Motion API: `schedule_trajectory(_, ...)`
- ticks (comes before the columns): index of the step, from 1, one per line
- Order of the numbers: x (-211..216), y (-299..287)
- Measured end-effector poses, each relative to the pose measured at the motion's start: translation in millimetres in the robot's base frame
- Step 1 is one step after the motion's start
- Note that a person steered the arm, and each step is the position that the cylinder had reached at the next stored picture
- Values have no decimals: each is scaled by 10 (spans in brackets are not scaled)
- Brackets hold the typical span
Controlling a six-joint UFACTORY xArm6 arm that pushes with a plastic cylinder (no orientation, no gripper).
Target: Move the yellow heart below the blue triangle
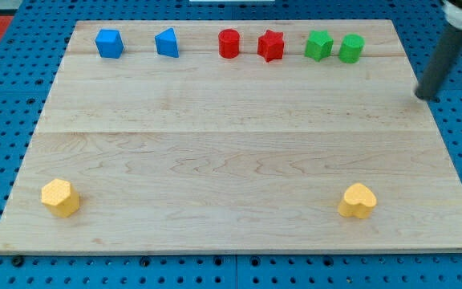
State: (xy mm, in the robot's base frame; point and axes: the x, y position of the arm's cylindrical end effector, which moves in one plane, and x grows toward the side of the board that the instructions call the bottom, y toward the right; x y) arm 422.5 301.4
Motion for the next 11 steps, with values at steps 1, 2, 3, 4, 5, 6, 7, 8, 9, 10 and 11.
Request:
schedule_trajectory(1, 1143, -184)
schedule_trajectory(2, 1294, -846)
schedule_trajectory(3, 1401, -1573)
schedule_trajectory(4, 1371, -2445)
schedule_trajectory(5, 1287, -3076)
schedule_trajectory(6, 1374, -3227)
schedule_trajectory(7, 1333, -2680)
schedule_trajectory(8, 1670, -2593)
schedule_trajectory(9, 1693, -2549)
schedule_trajectory(10, 1965, -2795)
schedule_trajectory(11, 1781, -3364)
